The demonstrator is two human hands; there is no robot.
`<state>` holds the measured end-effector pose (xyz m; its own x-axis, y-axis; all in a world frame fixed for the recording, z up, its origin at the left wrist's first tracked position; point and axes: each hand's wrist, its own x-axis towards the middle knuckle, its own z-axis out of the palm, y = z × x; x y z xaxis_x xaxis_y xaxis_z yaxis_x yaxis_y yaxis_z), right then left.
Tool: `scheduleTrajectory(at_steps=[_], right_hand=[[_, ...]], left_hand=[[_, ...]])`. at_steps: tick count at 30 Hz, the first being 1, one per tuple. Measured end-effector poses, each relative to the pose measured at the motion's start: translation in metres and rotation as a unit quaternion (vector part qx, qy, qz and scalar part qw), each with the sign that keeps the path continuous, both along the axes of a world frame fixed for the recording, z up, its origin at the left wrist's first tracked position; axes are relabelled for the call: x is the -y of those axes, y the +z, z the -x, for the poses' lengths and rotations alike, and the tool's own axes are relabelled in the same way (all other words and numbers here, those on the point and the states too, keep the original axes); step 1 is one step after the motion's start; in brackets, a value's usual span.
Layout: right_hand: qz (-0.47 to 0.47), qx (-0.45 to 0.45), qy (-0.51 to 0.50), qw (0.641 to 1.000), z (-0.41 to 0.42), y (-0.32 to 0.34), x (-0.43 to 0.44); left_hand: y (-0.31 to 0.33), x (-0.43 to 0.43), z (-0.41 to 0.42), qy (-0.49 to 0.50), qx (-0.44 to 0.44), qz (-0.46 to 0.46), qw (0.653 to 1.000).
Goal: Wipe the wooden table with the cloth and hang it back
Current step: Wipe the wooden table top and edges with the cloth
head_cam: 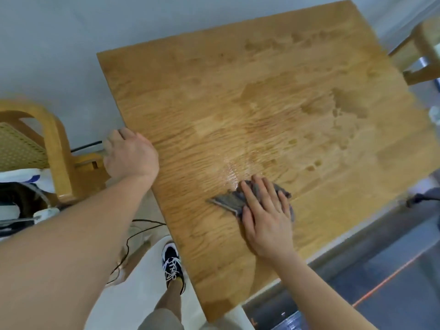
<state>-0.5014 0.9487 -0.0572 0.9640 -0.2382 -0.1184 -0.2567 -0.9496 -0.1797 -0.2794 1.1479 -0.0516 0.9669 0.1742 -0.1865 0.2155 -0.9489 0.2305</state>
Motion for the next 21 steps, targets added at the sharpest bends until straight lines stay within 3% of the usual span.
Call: scheduleTrajectory(at_steps=[3,5,8,10,15,21], right_hand=[[-0.012,0.0,-0.242,0.97,-0.016,0.001,0.029],[-0.022,0.001,-0.327,0.945,-0.032,-0.001,0.007],[-0.038,0.019,-0.233,0.971,-0.049,-0.001,-0.059],[-0.04,0.035,-0.159,0.986,-0.057,-0.002,-0.087],[-0.049,0.034,-0.021,0.998,-0.023,-0.003,-0.043],[-0.023,0.021,-0.246,0.969,0.034,-0.002,0.08]], left_hand=[[0.01,-0.002,0.003,-0.07,-0.037,-0.062,0.995],[0.015,-0.003,0.011,-0.149,-0.034,-0.099,0.983],[0.02,0.012,0.038,-0.278,-0.022,-0.114,0.954],[0.023,0.028,0.057,-0.31,-0.033,-0.111,0.944],[0.023,0.049,0.086,-0.336,-0.041,-0.132,0.932],[0.012,0.049,0.094,-0.346,-0.023,-0.061,0.936]])
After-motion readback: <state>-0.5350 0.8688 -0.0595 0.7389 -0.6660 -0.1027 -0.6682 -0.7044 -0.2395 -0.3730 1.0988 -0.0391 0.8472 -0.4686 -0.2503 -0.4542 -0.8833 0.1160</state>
